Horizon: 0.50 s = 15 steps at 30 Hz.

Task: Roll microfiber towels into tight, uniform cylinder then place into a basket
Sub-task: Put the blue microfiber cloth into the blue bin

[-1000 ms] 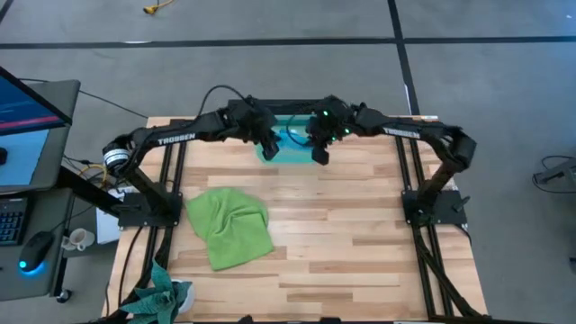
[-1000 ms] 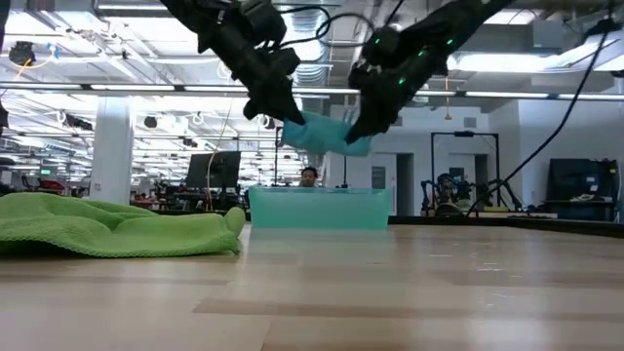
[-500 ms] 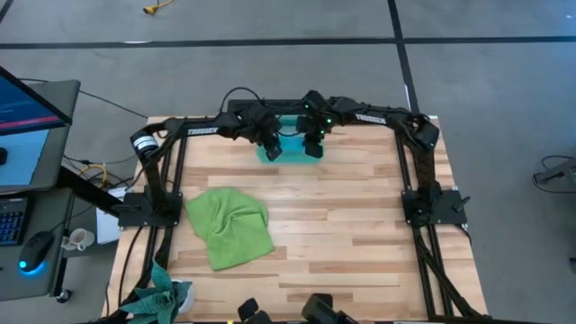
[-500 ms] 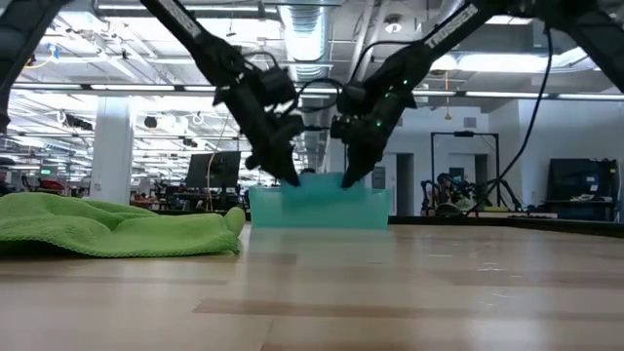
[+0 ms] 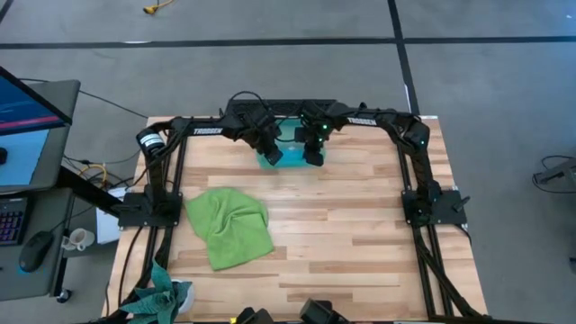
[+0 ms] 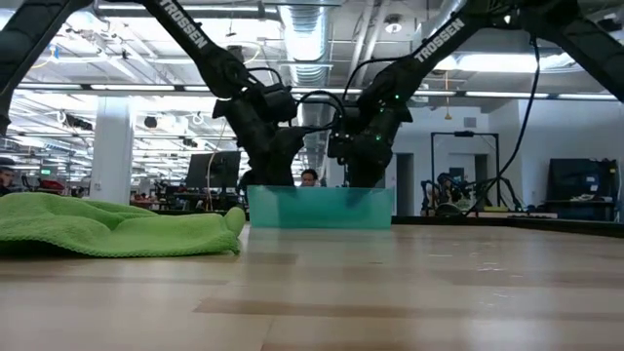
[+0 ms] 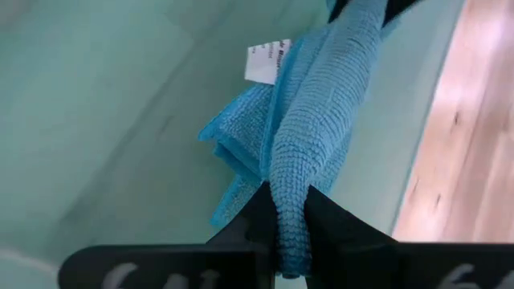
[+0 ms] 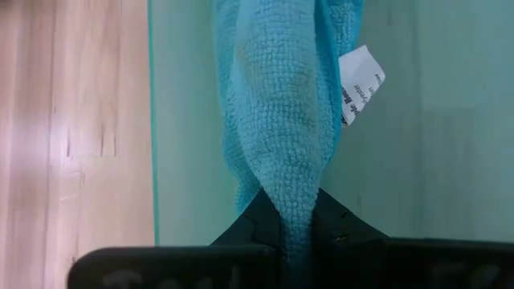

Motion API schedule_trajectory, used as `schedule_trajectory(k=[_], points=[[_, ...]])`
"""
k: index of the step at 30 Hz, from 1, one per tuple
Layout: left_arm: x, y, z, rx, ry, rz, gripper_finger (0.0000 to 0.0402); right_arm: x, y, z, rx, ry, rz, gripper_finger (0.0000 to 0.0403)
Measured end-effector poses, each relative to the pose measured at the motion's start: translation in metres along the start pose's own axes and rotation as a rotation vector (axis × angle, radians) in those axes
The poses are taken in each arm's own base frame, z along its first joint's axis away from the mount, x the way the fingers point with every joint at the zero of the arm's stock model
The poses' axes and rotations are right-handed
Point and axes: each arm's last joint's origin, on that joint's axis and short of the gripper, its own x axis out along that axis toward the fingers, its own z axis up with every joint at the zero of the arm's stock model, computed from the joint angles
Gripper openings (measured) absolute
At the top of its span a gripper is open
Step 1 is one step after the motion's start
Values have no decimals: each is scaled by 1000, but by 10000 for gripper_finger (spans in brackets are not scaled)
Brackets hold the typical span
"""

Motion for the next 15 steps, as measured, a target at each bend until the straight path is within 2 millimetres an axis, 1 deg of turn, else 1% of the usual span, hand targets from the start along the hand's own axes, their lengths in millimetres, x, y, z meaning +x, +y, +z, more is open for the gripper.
schedule_trajectory(k=[5, 7, 10, 13, 15], points=[[0, -1, 0, -14, 1, -3, 17, 1, 2, 0, -2, 12, 1, 38], [0, 0, 0, -9, -5, 6, 23, 1, 2, 0, -1, 14, -2, 38], [1, 0, 1, -5, -17, 17, 42, 1, 2, -1, 7, 26, -9, 38], [1, 3, -1, -9, -9, 43, 70, 3, 3, -7, 30, 83, -8, 38], [0, 3, 1, -2, -26, 41, 88, 1, 3, -7, 31, 85, -9, 38]])
